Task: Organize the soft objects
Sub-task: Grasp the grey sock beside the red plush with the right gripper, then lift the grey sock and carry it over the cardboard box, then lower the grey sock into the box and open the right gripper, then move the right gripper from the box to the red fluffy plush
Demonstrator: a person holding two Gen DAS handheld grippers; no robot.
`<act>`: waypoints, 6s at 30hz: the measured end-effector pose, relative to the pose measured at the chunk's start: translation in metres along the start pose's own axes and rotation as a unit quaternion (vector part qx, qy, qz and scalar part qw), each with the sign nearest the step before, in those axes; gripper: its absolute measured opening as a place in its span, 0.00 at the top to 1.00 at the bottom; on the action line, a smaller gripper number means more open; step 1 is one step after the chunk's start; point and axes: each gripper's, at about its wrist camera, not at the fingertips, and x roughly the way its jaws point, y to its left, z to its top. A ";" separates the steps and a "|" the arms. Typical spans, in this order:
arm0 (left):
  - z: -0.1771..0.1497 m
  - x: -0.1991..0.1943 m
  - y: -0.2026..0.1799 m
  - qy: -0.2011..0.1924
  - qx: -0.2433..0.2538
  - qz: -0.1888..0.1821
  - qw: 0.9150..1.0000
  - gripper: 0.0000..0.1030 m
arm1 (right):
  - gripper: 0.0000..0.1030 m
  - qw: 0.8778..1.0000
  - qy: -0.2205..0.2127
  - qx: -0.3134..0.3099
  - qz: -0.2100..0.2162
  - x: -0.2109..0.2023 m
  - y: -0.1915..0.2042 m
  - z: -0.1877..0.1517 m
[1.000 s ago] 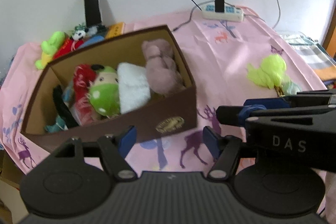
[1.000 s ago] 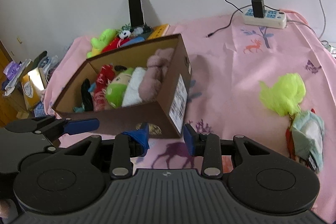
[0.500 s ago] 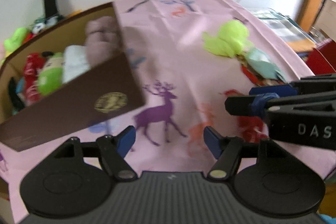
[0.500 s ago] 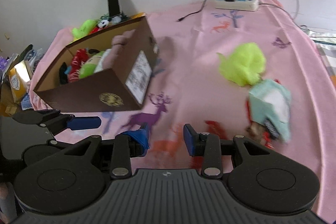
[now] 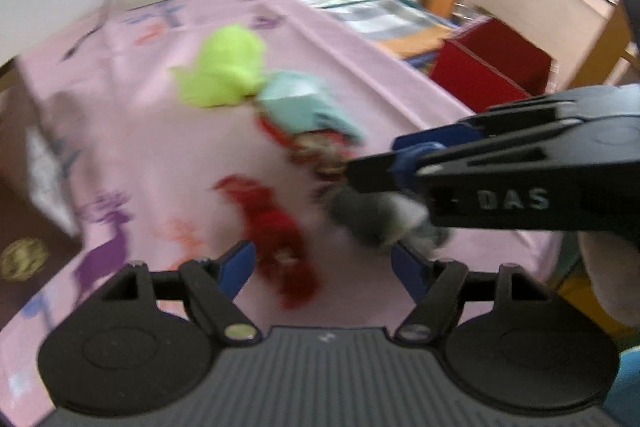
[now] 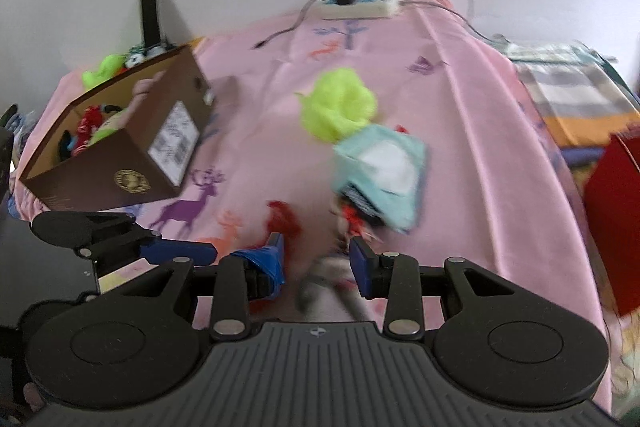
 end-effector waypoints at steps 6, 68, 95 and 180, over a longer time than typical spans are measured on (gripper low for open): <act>0.008 0.019 -0.023 0.012 0.039 -0.037 0.998 0.27 | 0.81 0.997 0.019 0.061 0.034 0.000 -0.027 -0.006; 0.001 -0.159 0.200 -0.175 -0.028 0.102 0.979 0.41 | 0.81 0.966 -0.063 0.023 0.249 0.058 0.193 0.112; 0.039 -0.055 0.319 -0.093 -0.056 0.142 0.984 0.39 | 0.80 0.988 -0.053 0.056 0.131 0.186 0.213 0.156; -0.034 -0.031 0.080 -0.002 -0.097 0.181 0.979 0.25 | 0.79 0.997 -0.049 -0.011 0.052 0.049 0.061 0.006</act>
